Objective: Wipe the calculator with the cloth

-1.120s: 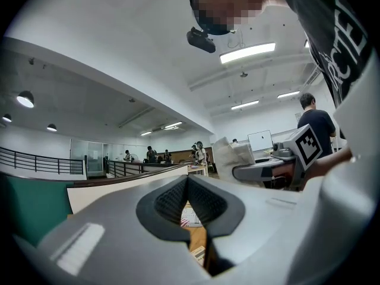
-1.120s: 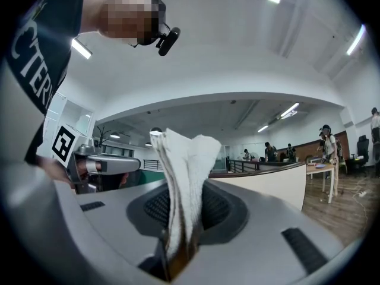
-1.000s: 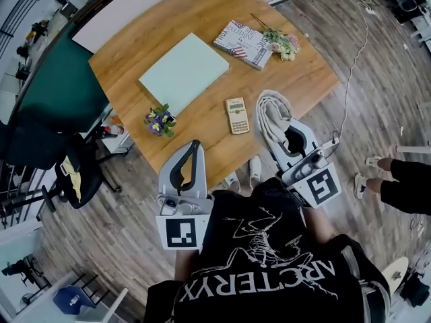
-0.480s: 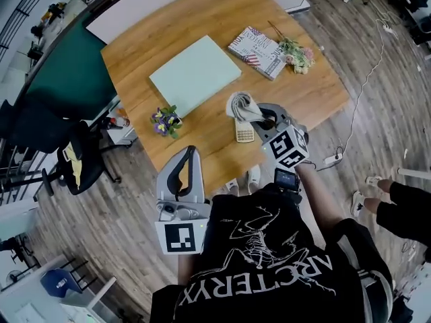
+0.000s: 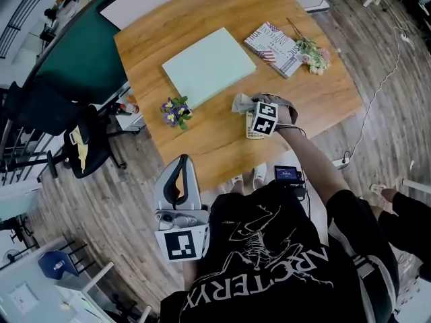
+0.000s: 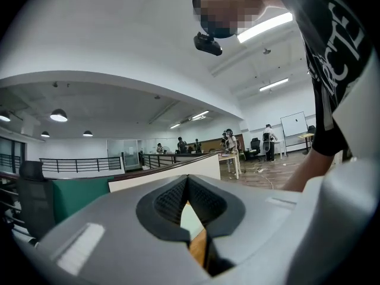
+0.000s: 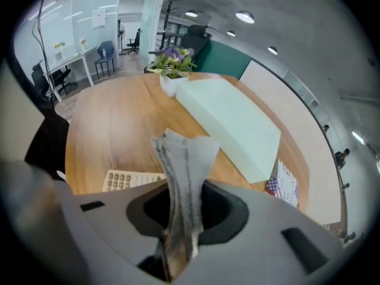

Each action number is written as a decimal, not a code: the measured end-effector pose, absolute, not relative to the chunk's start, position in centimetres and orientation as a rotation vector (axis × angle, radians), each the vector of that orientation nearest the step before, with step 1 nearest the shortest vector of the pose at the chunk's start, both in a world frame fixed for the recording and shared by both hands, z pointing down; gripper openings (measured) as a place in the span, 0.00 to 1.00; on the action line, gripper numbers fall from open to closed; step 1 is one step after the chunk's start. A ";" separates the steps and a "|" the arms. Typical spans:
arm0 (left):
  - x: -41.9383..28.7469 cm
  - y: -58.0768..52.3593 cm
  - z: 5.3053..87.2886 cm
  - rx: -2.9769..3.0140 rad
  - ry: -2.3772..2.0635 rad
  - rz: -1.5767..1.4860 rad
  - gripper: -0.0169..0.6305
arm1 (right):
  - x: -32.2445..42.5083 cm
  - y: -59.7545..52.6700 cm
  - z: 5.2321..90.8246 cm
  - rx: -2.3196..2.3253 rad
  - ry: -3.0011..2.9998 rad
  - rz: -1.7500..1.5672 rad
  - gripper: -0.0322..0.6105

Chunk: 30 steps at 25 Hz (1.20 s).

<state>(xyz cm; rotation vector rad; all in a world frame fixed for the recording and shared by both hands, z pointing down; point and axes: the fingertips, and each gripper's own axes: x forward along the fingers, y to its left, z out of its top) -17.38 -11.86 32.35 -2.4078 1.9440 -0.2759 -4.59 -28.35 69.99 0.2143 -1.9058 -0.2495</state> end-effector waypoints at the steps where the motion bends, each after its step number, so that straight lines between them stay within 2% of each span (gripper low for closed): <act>1: -17.8 -11.9 32.0 -2.381 1.946 -0.262 0.04 | -4.6 -28.3 70.8 0.199 -1.881 -0.264 0.20; 14: -17.1 -11.8 31.9 -2.396 1.928 -0.225 0.04 | -4.8 -27.2 72.1 0.150 -1.882 -0.197 0.20; 30: -15.1 -11.6 31.8 -2.450 1.837 -0.176 0.04 | -4.8 -17.0 72.3 0.066 -1.904 -0.200 0.20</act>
